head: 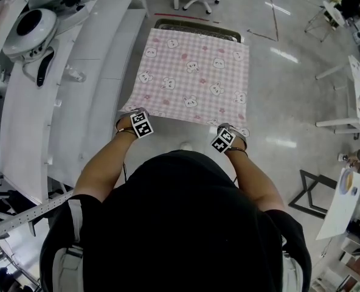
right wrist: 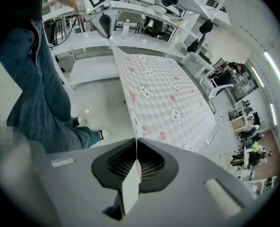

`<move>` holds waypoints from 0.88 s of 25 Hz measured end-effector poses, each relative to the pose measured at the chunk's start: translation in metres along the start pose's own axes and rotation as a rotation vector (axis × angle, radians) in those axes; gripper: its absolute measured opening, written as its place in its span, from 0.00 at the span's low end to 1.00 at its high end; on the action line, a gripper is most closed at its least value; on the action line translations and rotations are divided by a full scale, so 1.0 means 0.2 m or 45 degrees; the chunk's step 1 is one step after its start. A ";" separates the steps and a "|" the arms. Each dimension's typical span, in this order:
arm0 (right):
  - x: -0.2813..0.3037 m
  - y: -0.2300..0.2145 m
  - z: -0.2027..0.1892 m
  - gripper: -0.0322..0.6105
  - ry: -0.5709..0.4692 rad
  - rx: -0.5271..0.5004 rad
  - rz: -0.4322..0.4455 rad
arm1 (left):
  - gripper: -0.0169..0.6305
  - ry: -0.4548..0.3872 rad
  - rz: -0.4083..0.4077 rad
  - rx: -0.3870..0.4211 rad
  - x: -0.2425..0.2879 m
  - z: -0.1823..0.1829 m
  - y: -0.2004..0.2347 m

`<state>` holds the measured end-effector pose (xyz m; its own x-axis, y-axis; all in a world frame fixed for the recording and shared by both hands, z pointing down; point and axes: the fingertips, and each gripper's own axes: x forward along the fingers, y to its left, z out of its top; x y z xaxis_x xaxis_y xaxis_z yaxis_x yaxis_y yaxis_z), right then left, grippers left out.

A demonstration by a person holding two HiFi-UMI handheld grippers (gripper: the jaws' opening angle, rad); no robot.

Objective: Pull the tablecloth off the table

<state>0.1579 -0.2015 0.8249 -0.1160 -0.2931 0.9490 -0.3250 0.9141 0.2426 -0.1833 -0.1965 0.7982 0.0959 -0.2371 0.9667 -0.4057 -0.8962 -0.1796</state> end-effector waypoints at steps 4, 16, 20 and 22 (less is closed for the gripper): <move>-0.05 0.05 0.01 0.10 0.012 0.036 -0.034 | 0.03 -0.019 -0.026 0.010 -0.02 -0.06 -0.07; -0.21 0.39 0.05 0.10 0.050 0.120 -0.102 | 0.03 -0.078 -0.079 0.054 -0.13 -0.29 -0.31; -0.25 0.50 0.05 0.10 0.057 0.153 -0.117 | 0.03 -0.088 -0.091 0.082 -0.16 -0.37 -0.40; -0.27 0.56 0.06 0.10 0.058 0.170 -0.125 | 0.03 -0.090 -0.092 0.097 -0.18 -0.41 -0.44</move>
<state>0.1160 -0.0862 0.7986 -0.0356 -0.3635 0.9309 -0.4548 0.8354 0.3088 -0.2257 -0.0785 0.7939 0.1870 -0.1941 0.9630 -0.3253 -0.9372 -0.1258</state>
